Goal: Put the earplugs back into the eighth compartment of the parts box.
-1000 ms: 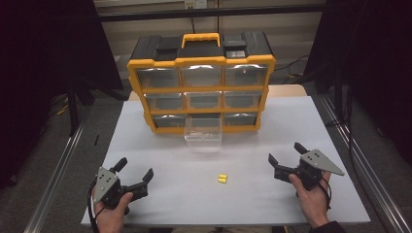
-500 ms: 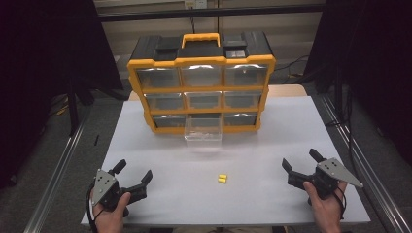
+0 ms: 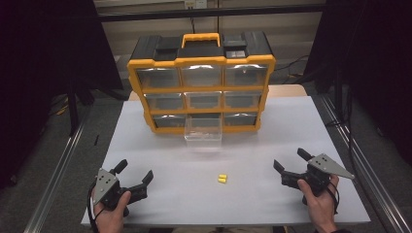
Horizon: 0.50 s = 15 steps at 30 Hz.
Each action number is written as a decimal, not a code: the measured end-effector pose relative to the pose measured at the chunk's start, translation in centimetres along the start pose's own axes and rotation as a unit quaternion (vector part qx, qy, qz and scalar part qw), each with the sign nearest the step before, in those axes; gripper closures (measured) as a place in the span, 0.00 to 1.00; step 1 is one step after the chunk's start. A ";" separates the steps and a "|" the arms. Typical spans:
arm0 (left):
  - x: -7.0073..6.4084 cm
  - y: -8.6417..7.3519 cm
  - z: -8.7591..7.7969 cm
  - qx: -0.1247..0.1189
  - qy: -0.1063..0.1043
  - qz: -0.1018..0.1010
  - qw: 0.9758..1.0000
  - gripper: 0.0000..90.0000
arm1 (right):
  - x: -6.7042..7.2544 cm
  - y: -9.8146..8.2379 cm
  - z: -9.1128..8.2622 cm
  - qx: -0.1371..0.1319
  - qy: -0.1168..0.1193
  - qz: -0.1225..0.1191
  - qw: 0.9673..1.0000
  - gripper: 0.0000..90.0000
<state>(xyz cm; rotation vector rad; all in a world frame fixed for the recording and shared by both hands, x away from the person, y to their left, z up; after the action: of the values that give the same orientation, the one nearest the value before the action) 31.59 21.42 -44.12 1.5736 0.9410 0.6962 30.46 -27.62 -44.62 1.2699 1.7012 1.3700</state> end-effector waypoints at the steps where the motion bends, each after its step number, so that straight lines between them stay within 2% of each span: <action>1: -0.1 0.0 0.1 0.001 -0.003 0.006 1.000 0.03 | 0.1 0.0 0.1 0.005 0.005 -0.002 1.000 0.04; 3: -0.2 0.0 0.1 0.003 -0.010 0.004 1.000 0.03 | 0.5 0.0 0.5 0.014 0.021 -0.002 1.000 0.04; 6: 0.0 0.1 0.2 -0.003 -0.006 0.002 1.000 0.03 | 1.1 -0.1 0.9 0.029 0.044 -0.013 0.999 0.04; 7: 0.0 0.0 0.2 -0.005 -0.006 -0.002 1.000 0.03 | 1.5 -0.1 1.1 0.034 0.060 -0.020 0.997 0.04; 9: 0.0 0.0 0.2 -0.005 -0.004 -0.004 1.000 0.03 | 1.8 -0.1 1.2 0.036 0.069 -0.021 0.997 0.04; 10: 0.0 0.0 0.2 -0.005 -0.004 -0.004 1.000 0.03 | 2.3 -0.3 1.5 0.039 0.090 -0.026 0.995 0.05; 15: -0.1 0.2 0.1 -0.007 -0.002 0.000 1.000 0.03 | 3.2 -0.4 1.9 0.051 0.113 -0.032 0.992 0.06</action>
<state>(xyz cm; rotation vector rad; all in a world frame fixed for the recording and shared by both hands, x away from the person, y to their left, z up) 31.66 21.22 -43.97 1.5627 0.9308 0.6975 30.90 -23.98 -45.24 1.1383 1.9712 1.4508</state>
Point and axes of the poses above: each handheld gripper's, and its own axes: z roughly forward along the jaws, y roughly out of its top, x roughly to its left, the point moved 4 cm from there along z, roughly forward along the jaws
